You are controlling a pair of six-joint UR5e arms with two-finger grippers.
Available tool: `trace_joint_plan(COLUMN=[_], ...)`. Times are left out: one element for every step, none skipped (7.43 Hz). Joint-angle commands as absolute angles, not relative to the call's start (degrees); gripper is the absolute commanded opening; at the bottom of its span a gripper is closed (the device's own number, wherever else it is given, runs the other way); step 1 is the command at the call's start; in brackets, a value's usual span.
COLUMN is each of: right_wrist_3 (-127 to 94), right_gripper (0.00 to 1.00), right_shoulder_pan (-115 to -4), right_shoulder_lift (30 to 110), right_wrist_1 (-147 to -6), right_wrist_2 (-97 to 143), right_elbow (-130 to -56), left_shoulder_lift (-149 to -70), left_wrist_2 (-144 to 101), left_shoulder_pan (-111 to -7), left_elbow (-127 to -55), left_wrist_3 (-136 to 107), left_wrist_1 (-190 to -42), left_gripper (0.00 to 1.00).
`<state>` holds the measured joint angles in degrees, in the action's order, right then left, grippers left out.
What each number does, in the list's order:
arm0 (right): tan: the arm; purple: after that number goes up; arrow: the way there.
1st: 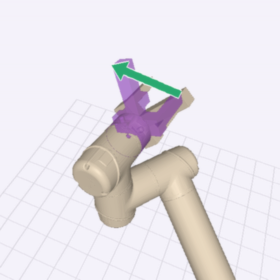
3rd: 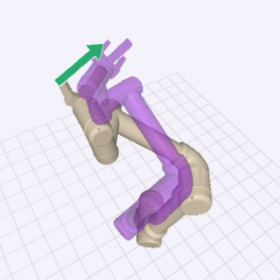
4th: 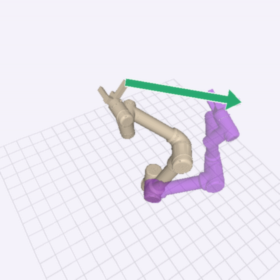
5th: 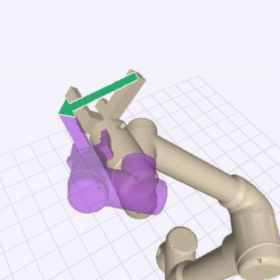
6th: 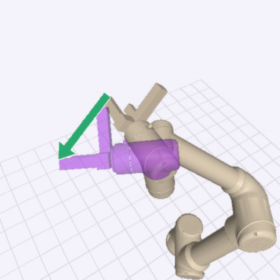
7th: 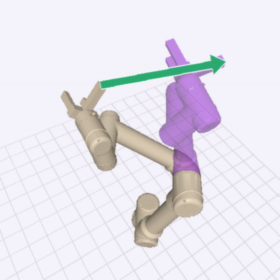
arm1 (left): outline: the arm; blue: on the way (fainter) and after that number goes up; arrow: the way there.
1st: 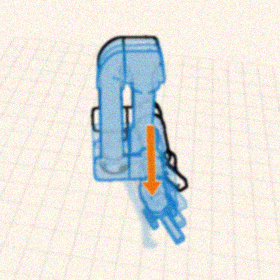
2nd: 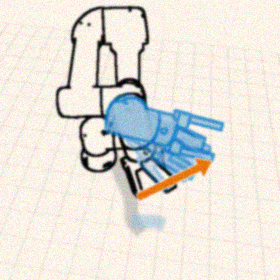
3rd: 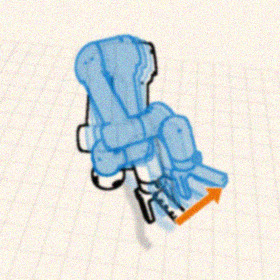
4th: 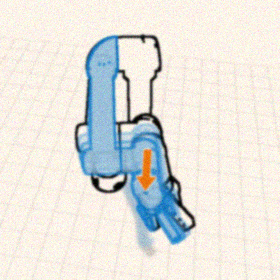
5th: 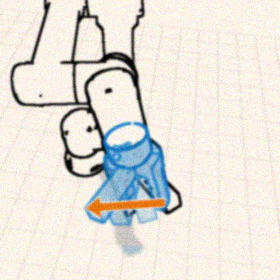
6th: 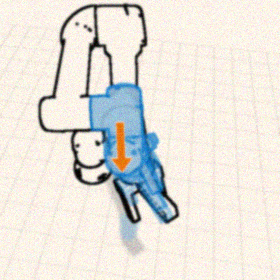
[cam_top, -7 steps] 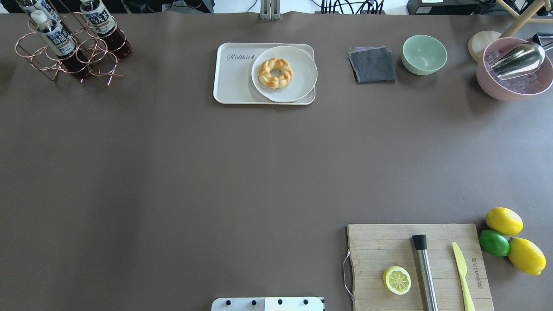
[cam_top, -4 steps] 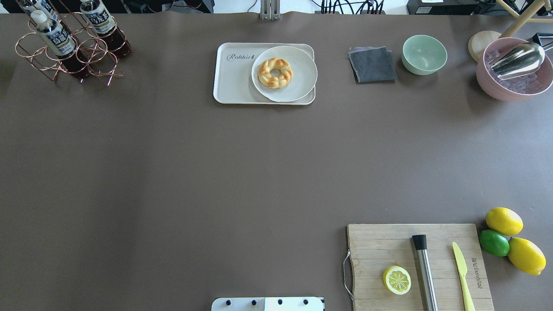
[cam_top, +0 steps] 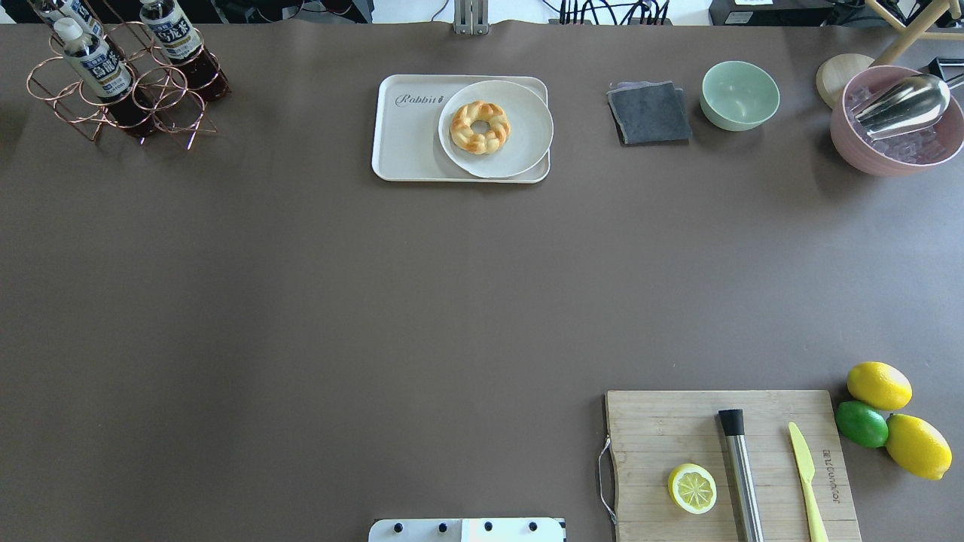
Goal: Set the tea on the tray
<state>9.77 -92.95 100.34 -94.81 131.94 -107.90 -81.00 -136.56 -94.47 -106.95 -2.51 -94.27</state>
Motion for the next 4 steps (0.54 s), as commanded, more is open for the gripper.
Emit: trace_joint_plan(right_wrist_3=[9.8, 9.8, 9.8, 9.8], right_gripper=[1.0, 1.0, 1.0, 1.0], right_shoulder_pan=[-92.3, -92.3, -91.9, -91.8], right_shoulder_lift=[98.5, 98.4, 98.0, 97.8], right_wrist_1=[-96.1, -96.2, -96.3, -96.9], right_wrist_2=[132.4, 132.6, 132.6, 133.2], right_elbow=[-108.1, -108.3, -108.1, -108.2], left_shoulder_lift=[-89.7, -94.8, -99.9, -103.6], left_wrist_2=[-136.8, -136.6, -136.5, -136.1], left_shoulder_pan=[-88.7, -88.2, -87.5, -86.4], left_elbow=[-103.2, -97.9, -92.2, -88.5], left_wrist_3=[-8.4, -13.6, -16.8, -17.7], left_wrist_1=[-105.3, -112.2, -117.3, -119.9], left_gripper=[0.97, 0.97, 0.97, 0.97])
